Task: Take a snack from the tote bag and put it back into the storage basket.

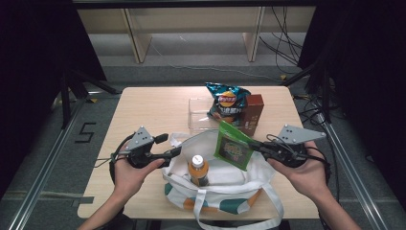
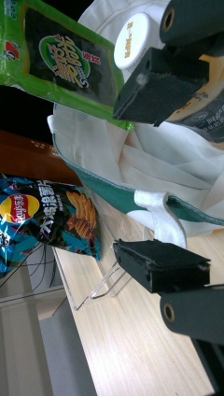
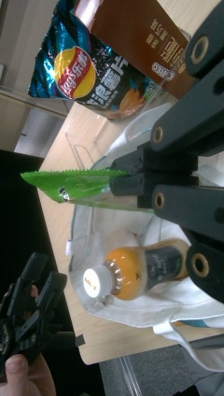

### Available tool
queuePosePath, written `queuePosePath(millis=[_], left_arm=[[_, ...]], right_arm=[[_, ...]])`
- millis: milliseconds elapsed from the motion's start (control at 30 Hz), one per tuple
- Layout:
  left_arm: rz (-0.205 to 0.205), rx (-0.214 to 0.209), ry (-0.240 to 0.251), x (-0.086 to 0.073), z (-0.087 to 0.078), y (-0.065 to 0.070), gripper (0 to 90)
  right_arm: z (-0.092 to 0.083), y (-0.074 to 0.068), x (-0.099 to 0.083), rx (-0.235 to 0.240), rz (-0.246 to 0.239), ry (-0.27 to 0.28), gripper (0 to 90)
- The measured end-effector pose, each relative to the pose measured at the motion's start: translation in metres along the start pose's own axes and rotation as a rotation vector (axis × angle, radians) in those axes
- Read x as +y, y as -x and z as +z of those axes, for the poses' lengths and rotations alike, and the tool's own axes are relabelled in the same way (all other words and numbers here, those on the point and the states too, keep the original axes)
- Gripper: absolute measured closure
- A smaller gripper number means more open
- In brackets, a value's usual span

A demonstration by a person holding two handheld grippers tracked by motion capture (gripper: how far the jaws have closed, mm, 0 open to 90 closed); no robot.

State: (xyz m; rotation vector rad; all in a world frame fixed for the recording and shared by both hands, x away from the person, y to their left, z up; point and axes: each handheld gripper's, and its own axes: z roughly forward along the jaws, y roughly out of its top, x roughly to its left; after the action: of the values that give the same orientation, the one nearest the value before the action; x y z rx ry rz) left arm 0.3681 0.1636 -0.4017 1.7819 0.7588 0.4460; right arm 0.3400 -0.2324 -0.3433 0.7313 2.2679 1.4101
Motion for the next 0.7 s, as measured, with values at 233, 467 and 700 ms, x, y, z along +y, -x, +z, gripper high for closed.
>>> queuePosePath(millis=[233, 467, 700], left_arm=[[-0.008, -0.008, 0.008, -0.0006, 0.0015, 0.0002, 29.8], [-0.007, -0.001, 0.001, -0.0003, 0.0011, 0.0001, 29.8], [-0.005, 0.000, 0.001, -0.0004, 0.0009, -0.0003, 29.8]], right_arm=[[0.0004, 0.0012, 0.0039, -0.007, -0.005, 0.034, 90.0], [-0.0009, 0.0027, 0.0077, 0.017, -0.003, 0.032, 90.0], [-0.0009, 0.0032, 0.0075, 0.011, 0.015, 0.027, 90.0]])
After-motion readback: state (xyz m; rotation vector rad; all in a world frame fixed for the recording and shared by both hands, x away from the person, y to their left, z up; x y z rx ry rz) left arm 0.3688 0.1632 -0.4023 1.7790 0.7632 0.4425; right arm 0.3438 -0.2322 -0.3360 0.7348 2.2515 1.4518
